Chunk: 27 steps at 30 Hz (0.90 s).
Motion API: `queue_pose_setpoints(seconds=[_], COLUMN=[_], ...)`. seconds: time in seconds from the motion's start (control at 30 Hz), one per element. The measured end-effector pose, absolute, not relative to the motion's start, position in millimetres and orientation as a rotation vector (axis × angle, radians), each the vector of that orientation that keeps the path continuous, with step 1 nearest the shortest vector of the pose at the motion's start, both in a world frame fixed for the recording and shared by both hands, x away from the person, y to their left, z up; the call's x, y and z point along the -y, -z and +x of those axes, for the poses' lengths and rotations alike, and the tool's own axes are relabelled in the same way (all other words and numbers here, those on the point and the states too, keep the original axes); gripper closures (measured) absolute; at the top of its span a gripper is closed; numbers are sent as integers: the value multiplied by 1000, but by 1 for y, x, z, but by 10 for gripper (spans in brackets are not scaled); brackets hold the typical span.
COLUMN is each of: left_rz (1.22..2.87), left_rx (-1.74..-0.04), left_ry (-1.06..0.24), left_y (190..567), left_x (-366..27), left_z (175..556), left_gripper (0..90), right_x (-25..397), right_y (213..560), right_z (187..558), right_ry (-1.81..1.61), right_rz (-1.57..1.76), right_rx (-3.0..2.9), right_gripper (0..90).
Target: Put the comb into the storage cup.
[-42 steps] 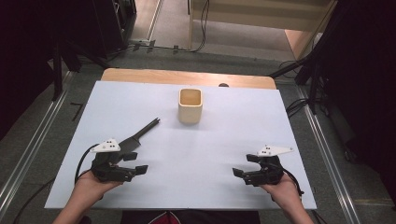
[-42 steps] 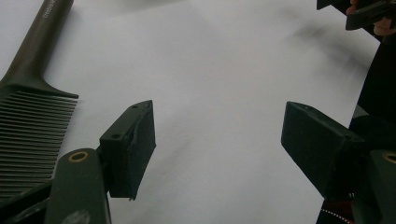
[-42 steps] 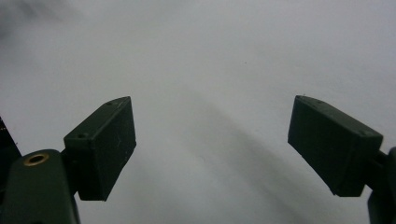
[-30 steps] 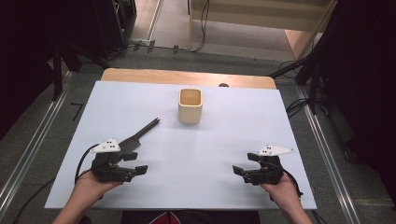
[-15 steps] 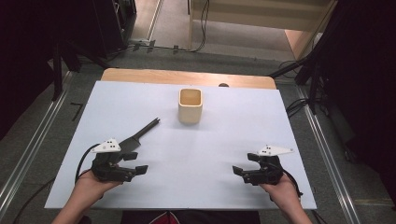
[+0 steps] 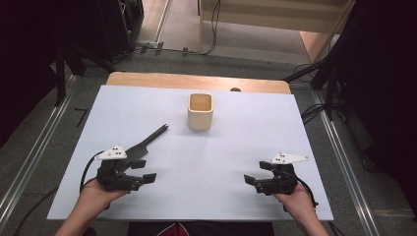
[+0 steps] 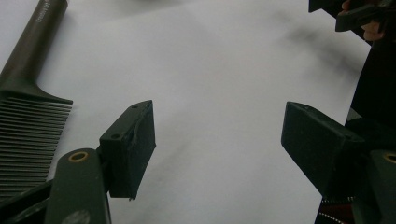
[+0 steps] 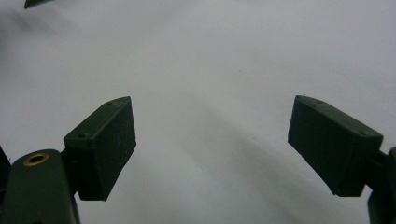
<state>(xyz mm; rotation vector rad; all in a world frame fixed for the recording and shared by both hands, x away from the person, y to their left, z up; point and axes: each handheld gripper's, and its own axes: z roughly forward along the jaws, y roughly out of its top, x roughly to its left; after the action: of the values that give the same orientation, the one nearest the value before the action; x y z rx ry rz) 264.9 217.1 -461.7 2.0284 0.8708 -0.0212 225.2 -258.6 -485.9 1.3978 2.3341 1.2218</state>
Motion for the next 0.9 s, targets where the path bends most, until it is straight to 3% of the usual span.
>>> queue_pose_setpoints(seconds=[0.43,0.73,0.9], left_rz=[1993,1983,1990], left_rx=[-925,-1031,-1059], left_ry=[-27,-31,-35], left_y=[457,451,447], left_x=[-217,-220,-217], left_z=[268,286,296], left_gripper=[219,230,281], right_x=[255,256,257], right_y=[485,486,484], right_z=[225,226,226], right_ry=[-1223,-1211,-1238], right_rz=[1379,1388,1370], right_rx=[-2351,-2359,-2352], right_gripper=[135,135,135])
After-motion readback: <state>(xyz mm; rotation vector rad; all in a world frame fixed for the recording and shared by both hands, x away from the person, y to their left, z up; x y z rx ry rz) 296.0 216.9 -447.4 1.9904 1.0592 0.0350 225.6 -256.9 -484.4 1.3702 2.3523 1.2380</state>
